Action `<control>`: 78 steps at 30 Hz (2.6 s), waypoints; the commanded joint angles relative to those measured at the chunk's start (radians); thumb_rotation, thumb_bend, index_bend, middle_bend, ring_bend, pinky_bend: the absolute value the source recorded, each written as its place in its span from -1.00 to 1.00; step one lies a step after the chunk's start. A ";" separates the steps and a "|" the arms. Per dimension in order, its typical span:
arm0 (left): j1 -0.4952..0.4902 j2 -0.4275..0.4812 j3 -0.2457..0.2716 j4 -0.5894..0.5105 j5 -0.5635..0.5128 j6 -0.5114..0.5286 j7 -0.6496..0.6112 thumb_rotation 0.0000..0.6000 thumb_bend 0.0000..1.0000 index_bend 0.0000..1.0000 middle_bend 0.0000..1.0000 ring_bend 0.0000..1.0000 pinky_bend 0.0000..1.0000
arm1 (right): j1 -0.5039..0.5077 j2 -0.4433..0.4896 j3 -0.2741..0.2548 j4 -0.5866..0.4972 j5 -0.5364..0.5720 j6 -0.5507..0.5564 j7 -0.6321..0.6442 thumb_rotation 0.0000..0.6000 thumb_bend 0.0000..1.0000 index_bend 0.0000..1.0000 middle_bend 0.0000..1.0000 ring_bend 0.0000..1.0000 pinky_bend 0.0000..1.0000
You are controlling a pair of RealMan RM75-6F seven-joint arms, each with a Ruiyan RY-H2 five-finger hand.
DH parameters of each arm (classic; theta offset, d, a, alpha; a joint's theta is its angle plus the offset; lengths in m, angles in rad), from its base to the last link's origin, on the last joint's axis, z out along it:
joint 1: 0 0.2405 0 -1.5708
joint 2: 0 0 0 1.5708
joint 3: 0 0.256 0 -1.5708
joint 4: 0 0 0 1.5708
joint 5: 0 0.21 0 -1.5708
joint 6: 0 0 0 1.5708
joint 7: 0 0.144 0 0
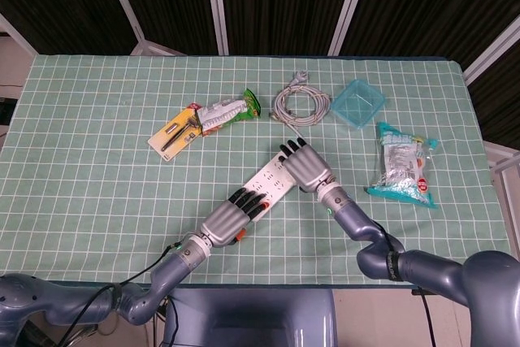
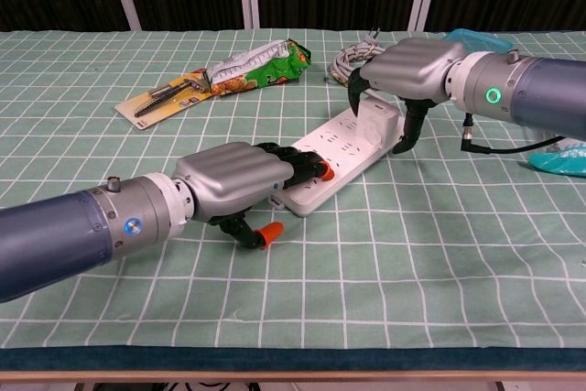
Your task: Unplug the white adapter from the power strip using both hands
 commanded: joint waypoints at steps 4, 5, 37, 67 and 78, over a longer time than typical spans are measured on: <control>-0.001 0.000 0.002 0.002 0.001 0.001 -0.006 1.00 -0.06 -0.82 -0.89 -0.94 -0.76 | 0.006 -0.019 -0.004 0.028 0.002 -0.003 0.010 1.00 -0.53 -0.26 -0.59 -0.65 -0.56; -0.001 0.000 0.003 0.003 0.002 0.002 -0.007 1.00 -0.06 -0.82 -0.89 -0.94 -0.76 | 0.007 -0.021 -0.005 0.032 0.005 -0.006 0.011 1.00 -0.53 -0.25 -0.58 -0.65 -0.56; -0.002 -0.012 0.020 0.025 0.005 0.001 -0.032 1.00 -0.07 -0.82 -0.89 -0.94 -0.75 | 0.007 -0.019 -0.022 -0.001 0.004 0.031 -0.012 1.00 0.29 0.28 -0.53 -0.63 -0.55; 0.016 0.081 -0.066 -0.096 0.033 0.122 -0.073 1.00 -0.07 -0.82 -0.89 -0.94 -0.75 | -0.026 0.161 0.031 -0.315 0.074 0.213 -0.174 1.00 0.31 0.32 -0.53 -0.63 -0.55; 0.128 0.334 -0.069 -0.273 0.139 0.286 -0.167 1.00 -0.12 -0.82 -0.89 -0.94 -0.75 | -0.108 0.220 -0.022 -0.403 0.167 0.333 -0.312 1.00 0.31 0.25 -0.53 -0.63 -0.55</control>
